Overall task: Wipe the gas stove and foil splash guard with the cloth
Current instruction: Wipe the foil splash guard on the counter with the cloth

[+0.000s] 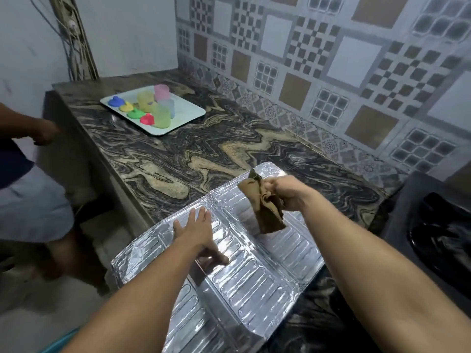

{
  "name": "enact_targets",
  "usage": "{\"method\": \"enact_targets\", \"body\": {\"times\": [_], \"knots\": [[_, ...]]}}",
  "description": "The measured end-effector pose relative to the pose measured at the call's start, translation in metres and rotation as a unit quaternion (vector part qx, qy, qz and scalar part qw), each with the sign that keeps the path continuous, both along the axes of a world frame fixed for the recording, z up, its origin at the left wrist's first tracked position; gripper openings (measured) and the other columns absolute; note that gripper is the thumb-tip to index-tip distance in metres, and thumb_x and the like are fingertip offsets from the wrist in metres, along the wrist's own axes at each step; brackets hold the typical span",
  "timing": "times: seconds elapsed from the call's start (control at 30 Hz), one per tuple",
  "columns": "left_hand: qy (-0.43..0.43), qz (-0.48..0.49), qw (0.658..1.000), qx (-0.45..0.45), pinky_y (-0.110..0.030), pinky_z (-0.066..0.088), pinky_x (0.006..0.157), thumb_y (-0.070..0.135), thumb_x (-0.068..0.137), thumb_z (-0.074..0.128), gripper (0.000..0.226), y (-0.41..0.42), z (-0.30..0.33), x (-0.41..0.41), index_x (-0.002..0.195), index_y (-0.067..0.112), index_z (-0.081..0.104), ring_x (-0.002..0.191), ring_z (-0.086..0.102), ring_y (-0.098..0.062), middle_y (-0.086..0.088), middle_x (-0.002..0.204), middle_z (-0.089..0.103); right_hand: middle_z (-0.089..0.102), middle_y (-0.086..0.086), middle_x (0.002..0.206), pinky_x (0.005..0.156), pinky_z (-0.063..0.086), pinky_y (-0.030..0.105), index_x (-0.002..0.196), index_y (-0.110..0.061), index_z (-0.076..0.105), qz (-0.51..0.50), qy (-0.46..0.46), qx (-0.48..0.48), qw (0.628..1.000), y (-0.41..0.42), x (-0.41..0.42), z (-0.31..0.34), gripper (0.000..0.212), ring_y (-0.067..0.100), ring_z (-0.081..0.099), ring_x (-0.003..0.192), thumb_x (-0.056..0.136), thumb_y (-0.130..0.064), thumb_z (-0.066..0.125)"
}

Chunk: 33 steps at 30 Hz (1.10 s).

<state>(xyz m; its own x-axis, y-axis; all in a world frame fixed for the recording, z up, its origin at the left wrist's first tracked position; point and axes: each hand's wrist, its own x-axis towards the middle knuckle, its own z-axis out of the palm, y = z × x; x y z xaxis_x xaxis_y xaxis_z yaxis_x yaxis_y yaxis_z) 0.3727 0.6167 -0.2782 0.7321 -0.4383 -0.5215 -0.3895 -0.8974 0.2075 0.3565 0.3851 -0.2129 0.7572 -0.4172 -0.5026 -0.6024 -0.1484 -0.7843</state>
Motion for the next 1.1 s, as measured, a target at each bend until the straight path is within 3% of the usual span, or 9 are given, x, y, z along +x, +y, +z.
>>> {"method": "enact_targets", "body": {"times": [0.1, 0.2, 0.33, 0.43, 0.5, 0.57, 0.77, 0.83, 1.1], "knots": [[-0.001, 0.001, 1.0, -0.004, -0.063, -0.005, 0.115, 0.071, 0.05, 0.079, 0.149, 0.0, 0.001, -0.001, 0.153, 0.014, -0.013, 0.147, -0.019, -0.027, -0.002, 0.16, -0.023, 0.052, 0.016, 0.097, 0.076, 0.043, 0.034, 0.098, 0.001, 0.057, -0.06, 0.038, -0.245, 0.967, -0.003, -0.005, -0.007, 0.014, 0.028, 0.054, 0.093, 0.092, -0.005, 0.046], [-0.001, 0.002, 1.0, -0.006, -0.063, -0.006, 0.114, 0.069, 0.051, 0.08, 0.148, -0.001, 0.003, 0.0, 0.153, 0.014, -0.012, 0.147, -0.02, -0.026, -0.001, 0.16, -0.022, 0.057, 0.02, 0.124, 0.088, 0.043, 0.036, 0.126, -0.001, 0.052, -0.108, -0.02, -0.313, 0.943, 0.001, -0.008, -0.006, 0.04, 0.035, 0.054, 0.116, 0.087, -0.001, 0.044], [-0.001, 0.001, 1.0, -0.002, -0.063, -0.005, 0.114, 0.069, 0.051, 0.08, 0.148, -0.001, 0.002, 0.0, 0.153, 0.014, -0.011, 0.147, -0.02, -0.027, -0.002, 0.16, -0.022, 0.057, 0.011, 0.132, 0.1, 0.042, 0.038, 0.131, -0.011, 0.054, 0.094, -0.121, -0.391, 0.907, 0.032, -0.016, -0.011, 0.051, 0.029, 0.052, 0.121, 0.082, -0.001, 0.043], [-0.007, -0.003, 1.0, 0.005, -0.063, -0.004, 0.114, 0.071, 0.05, 0.079, 0.149, 0.0, 0.0, 0.0, 0.153, 0.015, -0.012, 0.147, -0.02, -0.027, -0.002, 0.16, -0.022, 0.056, 0.006, 0.133, 0.1, 0.042, 0.037, 0.128, -0.019, 0.054, 0.277, -0.138, -0.435, 0.846, 0.057, -0.029, -0.045, 0.042, 0.027, 0.051, 0.12, 0.089, -0.021, 0.041], [-0.009, -0.006, 1.0, 0.009, -0.063, -0.003, 0.114, 0.072, 0.049, 0.079, 0.15, 0.0, -0.002, 0.001, 0.153, 0.015, -0.013, 0.147, -0.02, -0.026, -0.001, 0.16, -0.023, 0.029, 0.008, 0.157, 0.117, 0.021, 0.041, 0.149, -0.016, 0.029, 0.368, -0.089, -0.488, 0.786, 0.066, -0.035, -0.07, 0.063, 0.026, 0.026, 0.144, 0.098, -0.047, 0.008], [-0.013, -0.008, 1.0, 0.009, -0.063, -0.002, 0.115, 0.072, 0.049, 0.078, 0.15, 0.0, -0.003, 0.002, 0.153, 0.015, -0.013, 0.147, -0.02, -0.026, -0.001, 0.16, -0.023, 0.004, 0.007, 0.163, 0.122, 0.002, 0.044, 0.154, -0.014, 0.005, 0.404, -0.06, -0.521, 0.75, 0.065, -0.034, -0.087, 0.088, 0.023, 0.0, 0.15, 0.083, -0.058, -0.021], [-0.019, -0.01, 1.0, 0.008, -0.063, -0.001, 0.115, 0.071, 0.048, 0.079, 0.15, -0.001, -0.004, 0.002, 0.153, 0.015, -0.013, 0.147, -0.019, -0.026, -0.001, 0.16, -0.021, -0.001, 0.003, 0.163, 0.121, -0.002, 0.046, 0.154, -0.013, 0.001, 0.402, -0.082, -0.52, 0.749, 0.054, 0.004, -0.098, 0.064, 0.019, -0.006, 0.15, 0.1, -0.046, 0.007], [-0.021, -0.007, 1.0, 0.008, -0.062, -0.001, 0.116, 0.073, 0.047, 0.078, 0.151, 0.0, -0.006, 0.003, 0.154, 0.016, -0.012, 0.147, -0.019, -0.025, 0.0, 0.16, -0.021, -0.003, 0.004, 0.163, 0.121, -0.002, 0.047, 0.154, -0.013, -0.002, 0.376, -0.058, -0.52, 0.765, 0.048, 0.017, -0.099, 0.064, 0.021, -0.007, 0.15, 0.101, -0.047, 0.007], [-0.026, -0.01, 1.0, 0.013, -0.064, -0.002, 0.114, 0.078, 0.046, 0.074, 0.151, 0.001, -0.01, 0.004, 0.154, 0.015, -0.012, 0.147, -0.018, -0.028, -0.003, 0.16, -0.021, -0.004, 0.01, 0.162, 0.119, -0.008, 0.051, 0.153, -0.01, -0.004, 0.11, 0.104, -0.498, 0.854, -0.016, -0.013, -0.1, 0.065, 0.028, -0.005, 0.15, 0.1, -0.046, 0.005]]}}
